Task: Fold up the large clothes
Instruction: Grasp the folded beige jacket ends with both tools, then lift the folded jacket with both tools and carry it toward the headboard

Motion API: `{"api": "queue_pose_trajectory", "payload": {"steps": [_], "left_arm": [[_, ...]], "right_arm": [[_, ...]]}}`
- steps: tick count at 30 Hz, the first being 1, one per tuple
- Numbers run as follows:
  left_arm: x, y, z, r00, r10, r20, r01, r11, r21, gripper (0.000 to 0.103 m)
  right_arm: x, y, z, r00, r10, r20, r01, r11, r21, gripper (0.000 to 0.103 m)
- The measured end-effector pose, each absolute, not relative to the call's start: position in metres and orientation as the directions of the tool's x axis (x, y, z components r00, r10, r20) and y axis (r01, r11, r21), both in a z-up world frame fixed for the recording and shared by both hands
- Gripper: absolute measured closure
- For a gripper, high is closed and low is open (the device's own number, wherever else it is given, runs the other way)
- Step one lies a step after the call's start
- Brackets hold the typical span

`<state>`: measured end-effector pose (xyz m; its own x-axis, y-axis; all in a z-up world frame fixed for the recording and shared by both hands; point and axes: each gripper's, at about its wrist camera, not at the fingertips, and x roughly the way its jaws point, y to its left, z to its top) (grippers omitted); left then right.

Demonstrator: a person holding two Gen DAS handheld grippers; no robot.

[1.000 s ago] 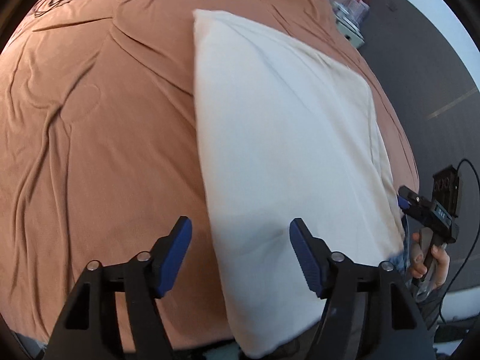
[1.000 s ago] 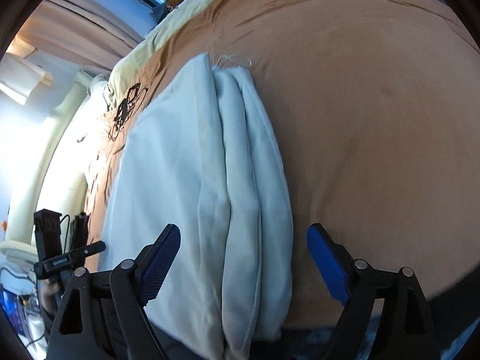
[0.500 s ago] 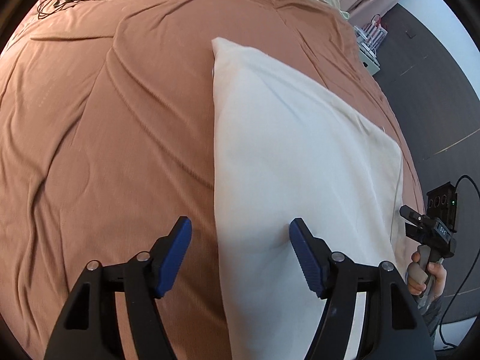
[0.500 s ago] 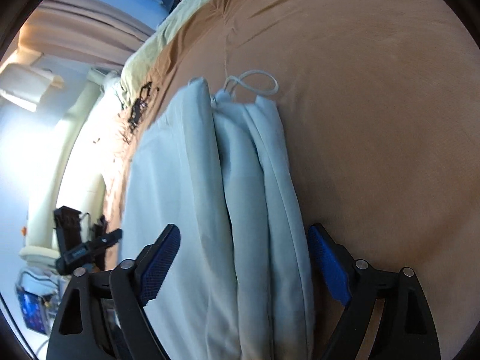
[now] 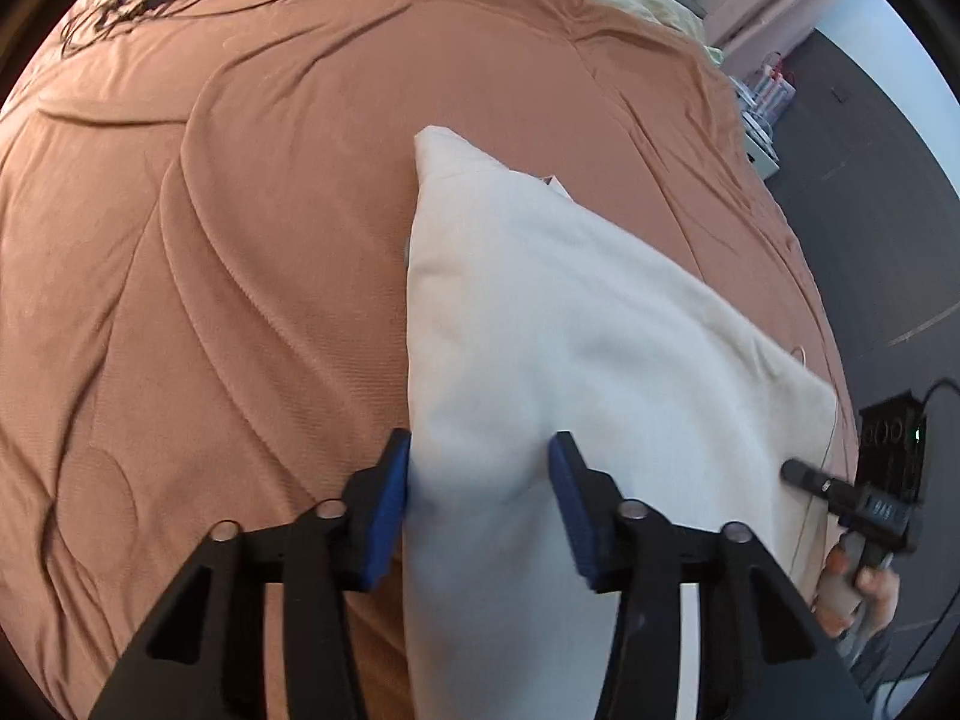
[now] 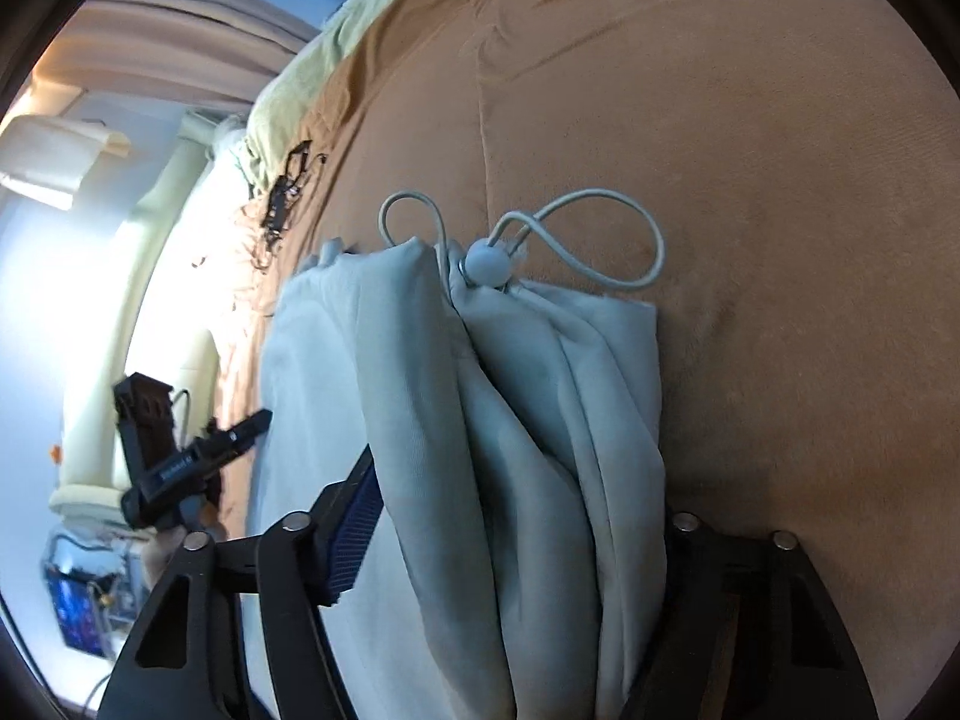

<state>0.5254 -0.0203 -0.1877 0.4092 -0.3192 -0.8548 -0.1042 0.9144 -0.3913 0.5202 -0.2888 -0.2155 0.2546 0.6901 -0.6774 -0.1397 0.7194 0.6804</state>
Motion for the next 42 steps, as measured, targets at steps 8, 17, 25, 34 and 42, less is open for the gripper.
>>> {"api": "queue_pose_trajectory", "payload": {"steps": [8, 17, 25, 34, 42], "left_arm": [[0.506, -0.028, -0.159, 0.472, -0.283, -0.835, -0.073, 0.931, -0.357, 0.089], [0.461, -0.021, -0.092, 0.583, -0.315, -0.749, -0.008, 0.919, -0.393, 0.092], [0.425, -0.021, -0.036, 0.666, -0.328, -0.67, 0.028, 0.909, -0.417, 0.093], [0.37, -0.005, 0.016, 0.754, -0.308, -0.58, 0.054, 0.909, -0.413, 0.094], [0.331, 0.048, 0.062, 0.818, -0.262, -0.513, 0.026, 0.907, -0.421, 0.094]], "right_arm": [[0.503, -0.29, -0.184, 0.29, 0.677, -0.676, -0.202, 0.734, 0.648, 0.09], [0.457, -0.277, -0.118, 0.383, 0.678, -0.627, -0.3, 0.734, 0.61, 0.091], [0.412, -0.272, -0.059, 0.452, 0.701, -0.552, -0.37, 0.71, 0.599, 0.091], [0.367, -0.255, -0.002, 0.502, 0.729, -0.466, -0.453, 0.68, 0.576, 0.091], [0.339, -0.213, 0.048, 0.489, 0.771, -0.408, -0.55, 0.636, 0.541, 0.091]]}}
